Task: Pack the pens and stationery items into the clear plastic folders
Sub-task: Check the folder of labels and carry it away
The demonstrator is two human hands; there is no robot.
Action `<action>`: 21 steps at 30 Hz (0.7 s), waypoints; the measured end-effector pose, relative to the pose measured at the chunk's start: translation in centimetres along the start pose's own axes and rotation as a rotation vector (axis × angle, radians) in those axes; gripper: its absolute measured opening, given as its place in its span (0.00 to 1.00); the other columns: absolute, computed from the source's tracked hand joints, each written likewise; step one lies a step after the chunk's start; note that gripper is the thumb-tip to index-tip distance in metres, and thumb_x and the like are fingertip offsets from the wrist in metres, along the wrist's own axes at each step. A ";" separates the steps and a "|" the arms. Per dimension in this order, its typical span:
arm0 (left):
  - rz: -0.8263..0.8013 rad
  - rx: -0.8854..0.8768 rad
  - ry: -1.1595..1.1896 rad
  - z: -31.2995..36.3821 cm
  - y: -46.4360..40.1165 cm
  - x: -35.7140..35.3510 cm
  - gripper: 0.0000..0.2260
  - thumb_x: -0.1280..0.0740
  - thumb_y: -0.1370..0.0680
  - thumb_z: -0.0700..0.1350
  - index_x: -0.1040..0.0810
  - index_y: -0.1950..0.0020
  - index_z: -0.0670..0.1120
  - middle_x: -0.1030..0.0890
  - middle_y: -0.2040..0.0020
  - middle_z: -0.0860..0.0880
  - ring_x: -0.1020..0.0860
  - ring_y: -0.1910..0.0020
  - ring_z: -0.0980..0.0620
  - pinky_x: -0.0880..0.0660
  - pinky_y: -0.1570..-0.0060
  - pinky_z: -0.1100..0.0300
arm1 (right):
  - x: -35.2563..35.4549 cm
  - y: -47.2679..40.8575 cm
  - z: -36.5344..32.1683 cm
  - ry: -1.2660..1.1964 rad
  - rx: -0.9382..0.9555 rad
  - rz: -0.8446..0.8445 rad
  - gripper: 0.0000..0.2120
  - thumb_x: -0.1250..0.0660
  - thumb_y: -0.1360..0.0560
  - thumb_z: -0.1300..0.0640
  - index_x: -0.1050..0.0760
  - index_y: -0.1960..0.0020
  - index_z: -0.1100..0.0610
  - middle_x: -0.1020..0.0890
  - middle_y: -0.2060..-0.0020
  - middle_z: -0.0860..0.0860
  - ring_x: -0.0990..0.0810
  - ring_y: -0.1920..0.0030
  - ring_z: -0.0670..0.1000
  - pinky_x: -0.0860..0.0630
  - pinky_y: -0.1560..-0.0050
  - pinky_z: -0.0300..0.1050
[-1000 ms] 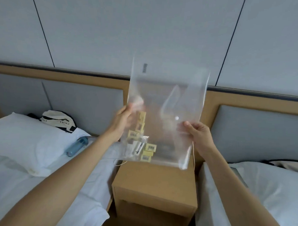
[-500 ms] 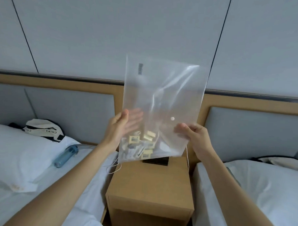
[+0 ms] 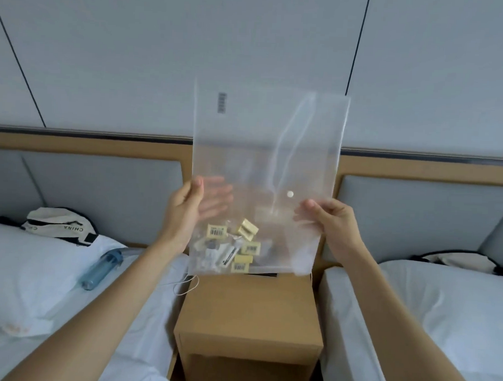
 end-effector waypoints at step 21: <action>-0.024 -0.091 -0.075 3.8 -0.3 -0.6 0.16 0.46 0.20 0.51 0.23 0.49 0.43 0.15 0.57 0.47 0.16 0.56 0.46 0.20 0.58 0.56 | -0.5 1.4 1.0 0.059 -0.059 -0.047 0.07 0.25 0.38 0.52 0.16 0.63 0.55 0.15 0.65 0.51 0.18 0.64 0.47 0.22 0.62 0.40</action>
Point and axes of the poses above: each hand's wrist, its own y-axis away from the middle knuckle, its own x-axis out of the back of the hand, z = x × y, the point moved 7 cm from there along -y, towards the middle knuckle
